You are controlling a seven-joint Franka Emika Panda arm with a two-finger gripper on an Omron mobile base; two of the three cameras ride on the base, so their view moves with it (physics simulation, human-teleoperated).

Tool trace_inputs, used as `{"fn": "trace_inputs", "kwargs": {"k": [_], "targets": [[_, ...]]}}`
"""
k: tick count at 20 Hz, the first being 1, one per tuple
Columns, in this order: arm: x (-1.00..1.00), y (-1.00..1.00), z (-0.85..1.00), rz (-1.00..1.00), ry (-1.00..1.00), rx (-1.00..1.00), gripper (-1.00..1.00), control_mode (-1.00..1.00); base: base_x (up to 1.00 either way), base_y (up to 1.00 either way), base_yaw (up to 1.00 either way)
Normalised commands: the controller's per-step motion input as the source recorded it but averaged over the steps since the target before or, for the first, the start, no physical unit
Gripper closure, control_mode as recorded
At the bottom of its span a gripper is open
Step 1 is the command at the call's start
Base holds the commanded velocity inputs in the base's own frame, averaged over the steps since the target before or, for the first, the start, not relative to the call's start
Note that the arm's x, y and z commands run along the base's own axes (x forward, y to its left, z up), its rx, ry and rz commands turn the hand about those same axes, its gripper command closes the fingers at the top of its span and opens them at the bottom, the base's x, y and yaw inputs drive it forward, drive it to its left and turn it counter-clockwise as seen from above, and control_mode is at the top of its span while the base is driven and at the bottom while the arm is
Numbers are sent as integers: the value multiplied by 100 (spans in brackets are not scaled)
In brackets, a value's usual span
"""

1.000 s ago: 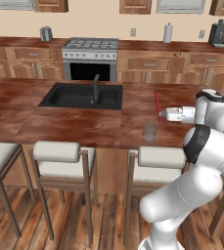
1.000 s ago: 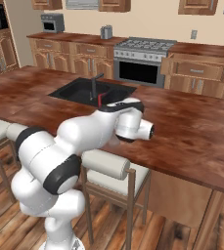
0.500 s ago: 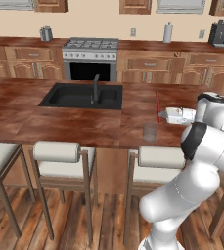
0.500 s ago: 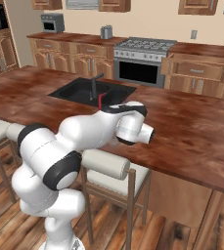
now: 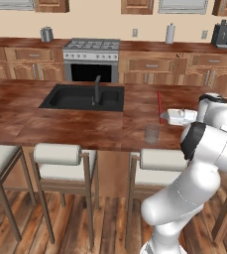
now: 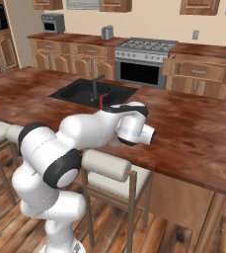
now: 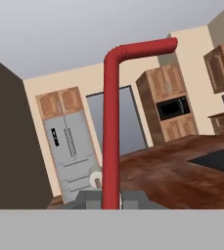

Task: Take a straw from the drawer in front and place it inside the glass cup on the dining counter.

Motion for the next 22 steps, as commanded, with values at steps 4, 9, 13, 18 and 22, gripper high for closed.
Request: {"fn": "trace_inputs", "kwargs": {"k": [4, 9, 13, 18, 22], "targets": [[13, 0, -18, 0, 0, 0, 100, -100, 0, 0, 0], [15, 0, -19, 0, 0, 0, 100, -100, 0, 0, 0], [20, 0, -17, 0, 0, 0, 100, -100, 0, 0, 0], [17, 0, -14, 0, 0, 0, 100, -100, 0, 0, 0], [7, -6, -9, 0, 0, 0, 100, -100, 0, 0, 0]]}}
